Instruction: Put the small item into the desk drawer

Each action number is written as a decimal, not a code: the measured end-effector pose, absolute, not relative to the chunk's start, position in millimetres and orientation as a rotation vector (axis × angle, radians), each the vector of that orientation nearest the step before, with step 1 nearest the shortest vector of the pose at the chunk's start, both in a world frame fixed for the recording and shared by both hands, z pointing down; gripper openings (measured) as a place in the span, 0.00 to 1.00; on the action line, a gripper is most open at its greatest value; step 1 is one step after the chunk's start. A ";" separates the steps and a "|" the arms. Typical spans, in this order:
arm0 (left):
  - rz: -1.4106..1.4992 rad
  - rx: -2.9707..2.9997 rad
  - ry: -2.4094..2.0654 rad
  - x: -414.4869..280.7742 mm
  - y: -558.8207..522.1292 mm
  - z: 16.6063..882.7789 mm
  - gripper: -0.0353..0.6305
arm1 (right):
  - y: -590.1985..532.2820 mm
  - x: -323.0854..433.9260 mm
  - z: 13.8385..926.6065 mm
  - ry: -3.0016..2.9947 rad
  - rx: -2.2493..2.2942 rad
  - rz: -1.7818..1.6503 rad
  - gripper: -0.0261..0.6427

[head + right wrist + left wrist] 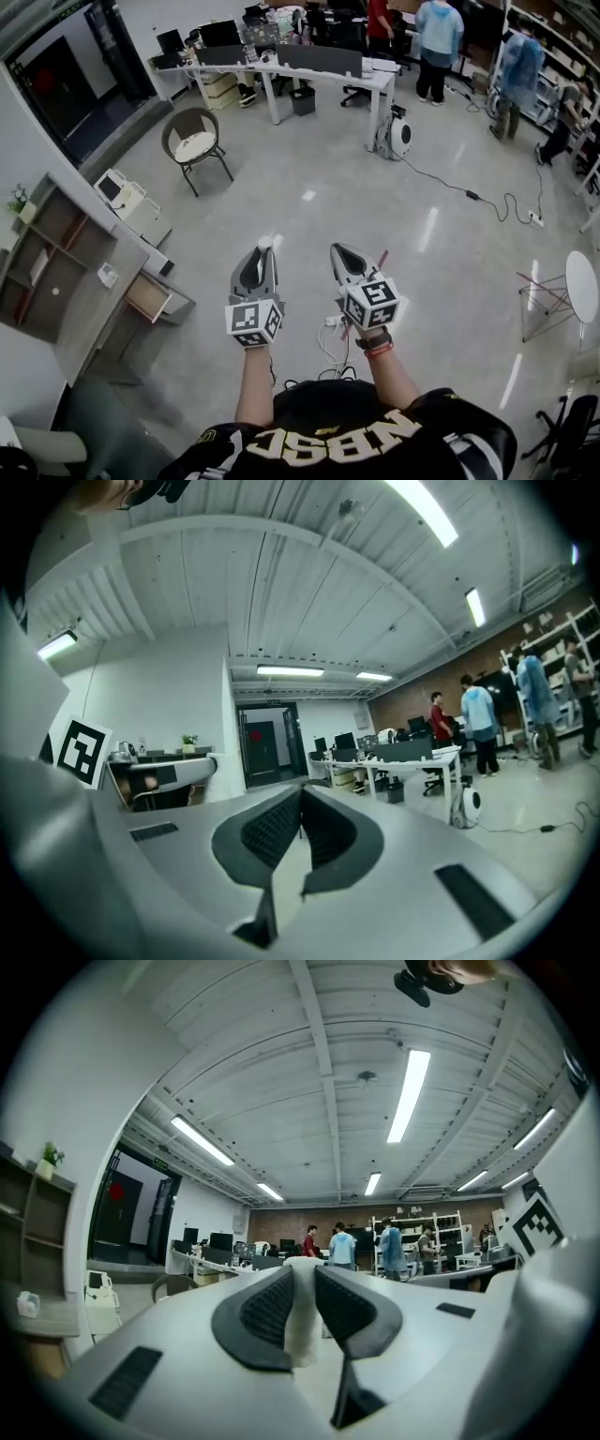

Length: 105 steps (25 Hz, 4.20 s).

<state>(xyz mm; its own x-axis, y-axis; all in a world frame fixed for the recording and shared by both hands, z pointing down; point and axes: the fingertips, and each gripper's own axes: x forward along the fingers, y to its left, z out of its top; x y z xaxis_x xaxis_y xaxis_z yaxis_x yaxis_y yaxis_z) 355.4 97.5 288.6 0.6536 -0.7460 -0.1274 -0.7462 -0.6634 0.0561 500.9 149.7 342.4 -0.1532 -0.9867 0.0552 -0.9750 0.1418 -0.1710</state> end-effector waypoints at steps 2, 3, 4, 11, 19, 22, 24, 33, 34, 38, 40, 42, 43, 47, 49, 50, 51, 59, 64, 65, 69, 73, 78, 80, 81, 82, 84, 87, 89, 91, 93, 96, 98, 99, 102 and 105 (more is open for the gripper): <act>0.227 -2.832 1.348 327.3 91.4 289.8 0.18 | 138.6 471.4 342.9 2.374 -1.949 -0.261 0.05; 0.232 -2.822 1.374 313.8 89.3 290.2 0.18 | 133.2 457.7 343.4 2.397 -1.928 -0.264 0.05; 0.236 -2.811 1.399 299.7 87.3 291.0 0.18 | 127.5 443.5 344.0 2.420 -1.908 -0.267 0.05; 0.261 -2.719 1.613 186.8 73.9 302.8 0.18 | 92.0 333.9 349.3 2.585 -1.742 -0.283 0.05; 0.311 -2.518 1.917 43.4 72.6 311.6 0.18 | 58.1 194.4 356.4 2.804 -1.466 -0.288 0.05; 0.322 -2.428 2.035 -3.9 75.3 316.6 0.18 | 47.5 143.2 360.2 2.893 -1.334 -0.294 0.05; 0.329 -2.361 2.112 -33.9 77.5 319.8 0.18 | 39.9 110.9 361.8 2.942 -1.246 -0.294 0.05; 0.311 -2.141 2.306 -123.6 57.5 328.1 0.18 | -13.0 -12.6 358.4 3.099 -0.863 -0.250 0.06; 0.311 -2.121 2.326 -130.9 49.3 329.7 0.18 | -22.3 -22.7 355.6 3.107 -0.824 -0.246 0.06; 0.316 -2.035 2.388 -154.6 17.9 328.8 0.18 | -55.9 -52.7 349.0 3.133 -0.703 -0.226 0.06; 0.326 -1.987 2.417 -164.1 4.9 326.3 0.18 | -70.7 -63.5 349.8 3.149 -0.652 -0.227 0.06; 0.325 -1.950 2.441 -168.9 -7.8 326.5 0.18 | -83.7 -70.6 351.8 3.158 -0.603 -0.227 0.06; 0.321 -1.934 2.450 -170.2 -13.9 327.1 0.18 | -90.3 -73.8 353.0 3.160 -0.580 -0.228 0.06; 0.300 -1.875 2.489 -176.7 -36.7 329.5 0.18 | -115.6 -88.2 356.6 3.167 -0.501 -0.235 0.06; 0.288 -1.853 2.510 -178.9 -46.8 332.1 0.18 | -126.2 -92.5 359.1 3.169 -0.472 -0.243 0.06; 0.282 -1.844 2.522 -179.3 -51.0 334.1 0.18 | -131.3 -93.9 361.2 3.169 -0.462 -0.255 0.06; 0.276 -1.836 2.534 -179.8 -54.9 336.5 0.18 | -136.5 -95.6 363.5 3.168 -0.454 -0.270 0.06; 0.215 -1.842 2.632 -186.9 -77.0 362.2 0.18 | -166.6 -107.8 387.1 3.195 -0.435 -0.391 0.06; 0.192 -1.886 2.670 -200.2 -98.3 384.8 0.18 | -191.4 -122.9 410.4 3.230 -0.472 -0.450 0.06; 0.185 -1.897 2.675 -204.6 -103.4 389.9 0.18 | -196.8 -126.8 414.9 3.234 -0.485 -0.461 0.06; 0.159 -1.933 2.713 -228.6 -123.8 413.3 0.18 | -211.9 -148.0 439.7 3.263 -0.481 -0.563 0.06; 0.096 -1.995 2.755 -243.0 -143.5 448.5 0.18 | -221.7 -163.4 470.8 3.299 -0.494 -0.666 0.06; 0.068 -2.053 2.842 -256.9 -165.6 496.6 0.18 | -234.8 -178.2 506.4 3.356 -0.524 -0.725 0.06; 0.063 -2.081 2.861 -259.9 -173.8 512.0 0.18 | -239.3 -182.9 520.9 3.375 -0.540 -0.756 0.06; 0.057 -2.093 2.869 -261.6 -177.6 518.9 0.18 | -241.1 -185.4 527.6 3.383 -0.546 -0.772 0.06; 0.051 -2.104 2.876 -263.3 -181.0 525.3 0.18 | -242.4 -187.6 534.2 3.390 -0.551 -0.790 0.06; 0.036 -2.123 2.889 -265.9 -186.6 537.7 0.18 | -244.1 -190.6 546.5 3.402 -0.559 -0.822 0.06; 0.018 -2.148 2.903 -268.7 -194.6 555.3 0.18 | -247.2 -193.6 564.1 3.416 -0.573 -0.863 0.06; 0.007 -2.163 2.910 -271.4 -200.3 566.3 0.18 | -250.7 -196.5 574.8 3.421 -0.583 -0.888 0.06; 0.004 -2.176 2.926 -274.7 -204.4 576.9 0.18 | -253.3 -200.0 583.7 3.424 -0.590 -0.913 0.06; 0.006 -2.183 2.952 -277.0 -206.4 587.0 0.18 | -253.6 -202.5 591.7 3.430 -0.588 -0.934 0.06; -0.003 -2.194 2.977 -278.0 -209.9 601.6 0.18 | -253.7 -204.0 605.4 3.452 -0.584 -0.950 0.06; -0.013 -2.206 2.984 -279.7 -214.1 612.5 0.18 | -255.9 -206.0 615.9 3.462 -0.591 -0.962 0.06; -0.019 -2.213 2.988 -281.0 -216.7 618.7 0.18 | -257.6 -207.5 621.2 3.464 -0.597 -0.970 0.06; -0.044 -2.236 2.996 -285.0 -223.1 638.2 0.18 | -262.3 -211.1 635.5 3.468 -0.621 -0.999 0.06; -0.074 -2.250 3.004 -289.5 -226.8 656.9 0.18 | -264.8 -213.1 647.4 3.471 -0.646 -1.021 0.06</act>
<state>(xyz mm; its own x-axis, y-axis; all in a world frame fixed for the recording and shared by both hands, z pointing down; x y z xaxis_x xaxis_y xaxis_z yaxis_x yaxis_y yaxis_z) -289.5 -226.8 656.9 -0.1652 -0.8606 0.4817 -0.8834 0.3463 0.3157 -213.1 -264.8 647.4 -0.8034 -0.1676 0.5714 -0.4503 0.7988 -0.3989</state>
